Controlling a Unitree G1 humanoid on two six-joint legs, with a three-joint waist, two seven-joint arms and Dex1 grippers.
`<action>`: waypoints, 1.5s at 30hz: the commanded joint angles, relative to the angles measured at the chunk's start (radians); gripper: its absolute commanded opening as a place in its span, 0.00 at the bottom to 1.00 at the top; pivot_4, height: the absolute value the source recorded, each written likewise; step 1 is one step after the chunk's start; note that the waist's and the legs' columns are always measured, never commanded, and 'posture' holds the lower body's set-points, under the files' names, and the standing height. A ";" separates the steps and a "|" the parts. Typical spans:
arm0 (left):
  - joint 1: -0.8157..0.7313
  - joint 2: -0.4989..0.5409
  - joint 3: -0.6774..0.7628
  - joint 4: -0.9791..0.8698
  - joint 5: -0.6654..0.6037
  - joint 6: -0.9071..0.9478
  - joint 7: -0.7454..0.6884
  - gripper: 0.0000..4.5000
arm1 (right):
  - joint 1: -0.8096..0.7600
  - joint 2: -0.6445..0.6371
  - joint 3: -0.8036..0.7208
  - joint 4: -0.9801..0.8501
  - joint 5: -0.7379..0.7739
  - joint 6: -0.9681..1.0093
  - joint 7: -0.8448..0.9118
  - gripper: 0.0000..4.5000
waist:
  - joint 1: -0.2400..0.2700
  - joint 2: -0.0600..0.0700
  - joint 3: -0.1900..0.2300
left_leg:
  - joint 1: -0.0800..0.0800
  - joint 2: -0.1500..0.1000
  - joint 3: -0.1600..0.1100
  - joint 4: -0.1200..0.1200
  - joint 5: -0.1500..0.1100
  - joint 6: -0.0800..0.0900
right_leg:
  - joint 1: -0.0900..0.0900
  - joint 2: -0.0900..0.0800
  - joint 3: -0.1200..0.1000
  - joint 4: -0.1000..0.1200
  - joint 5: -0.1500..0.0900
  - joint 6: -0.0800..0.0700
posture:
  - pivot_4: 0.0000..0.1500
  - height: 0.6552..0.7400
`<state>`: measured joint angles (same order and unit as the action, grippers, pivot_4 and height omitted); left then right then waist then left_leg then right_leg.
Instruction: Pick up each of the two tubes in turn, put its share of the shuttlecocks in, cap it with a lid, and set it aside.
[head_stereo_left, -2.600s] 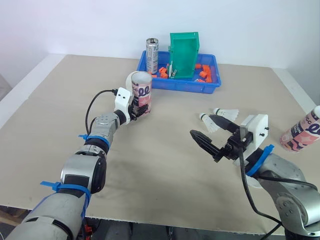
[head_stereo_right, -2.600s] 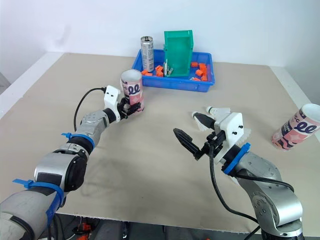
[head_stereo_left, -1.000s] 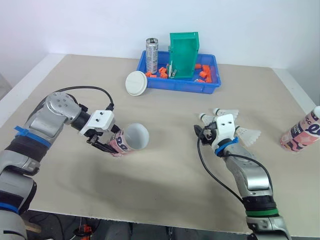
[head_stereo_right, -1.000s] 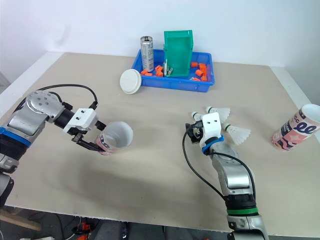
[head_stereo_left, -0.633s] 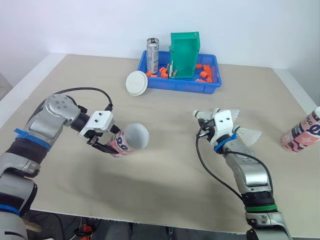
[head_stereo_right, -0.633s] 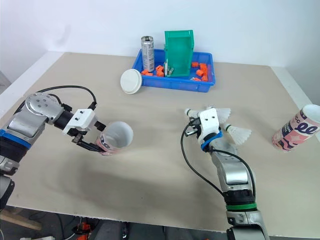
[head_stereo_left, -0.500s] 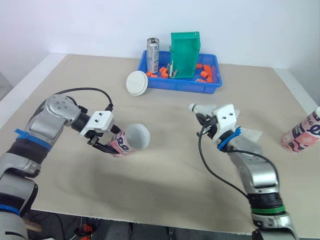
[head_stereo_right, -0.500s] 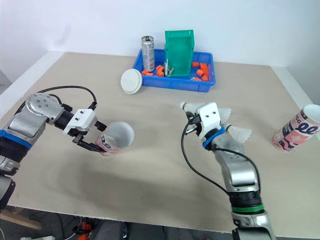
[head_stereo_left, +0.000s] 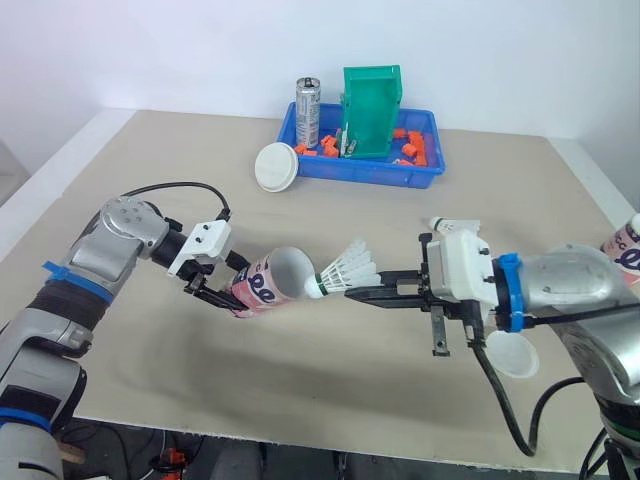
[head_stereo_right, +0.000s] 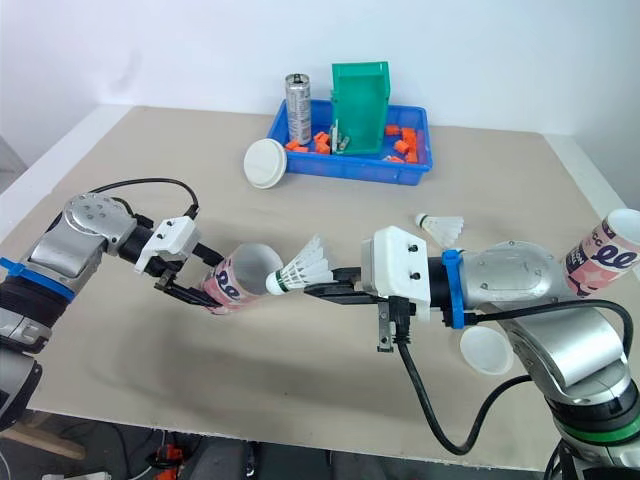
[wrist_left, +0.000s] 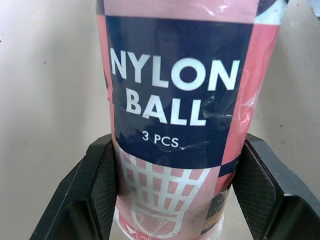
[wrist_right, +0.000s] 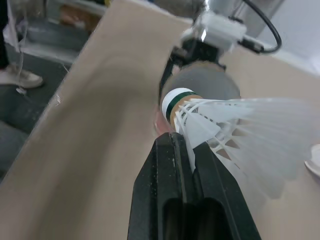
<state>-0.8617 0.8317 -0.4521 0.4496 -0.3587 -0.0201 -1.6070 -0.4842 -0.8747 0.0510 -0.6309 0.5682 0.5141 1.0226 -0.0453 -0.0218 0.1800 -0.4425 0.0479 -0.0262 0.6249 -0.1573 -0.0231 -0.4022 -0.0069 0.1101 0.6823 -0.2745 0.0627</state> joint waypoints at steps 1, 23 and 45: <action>-0.013 0.004 0.025 -0.043 -0.047 0.027 -0.007 0.68 | -0.067 0.034 0.063 0.052 -0.091 -0.063 -0.004 0.01 | 0.000 0.000 0.000 | 0.000 0.000 0.000 0.000 0.000 0.000 | 0.000 0.001 0.000 0.000 0.001 0.001 | 1.00 0.95; 0.009 -0.024 0.028 -0.069 -0.019 0.028 -0.007 0.68 | -0.033 0.003 -0.244 0.162 0.067 0.129 0.011 0.43 | 0.010 -0.003 0.000 | -0.004 0.001 -0.003 -0.002 0.000 0.000 | -0.003 0.002 -0.002 0.001 0.000 0.002 | 1.00 0.95; 0.023 -0.021 0.048 -0.103 -0.023 0.057 -0.007 0.68 | 0.548 0.033 -0.590 0.403 -0.141 0.033 -0.207 0.92 | -0.002 -0.002 0.000 | -0.002 0.000 -0.001 0.001 0.002 0.003 | -0.002 0.002 0.001 0.001 0.004 0.000 | 1.00 0.95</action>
<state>-0.8287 0.8046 -0.4347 0.3726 -0.3727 0.0321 -1.6092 0.0780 -0.8346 -0.5511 -0.2553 0.4453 0.5649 0.8327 -0.0471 -0.0236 0.1801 -0.4447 0.0479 -0.0268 0.6261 -0.1548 -0.0205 -0.4038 -0.0053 0.1108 0.6833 -0.2704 0.0631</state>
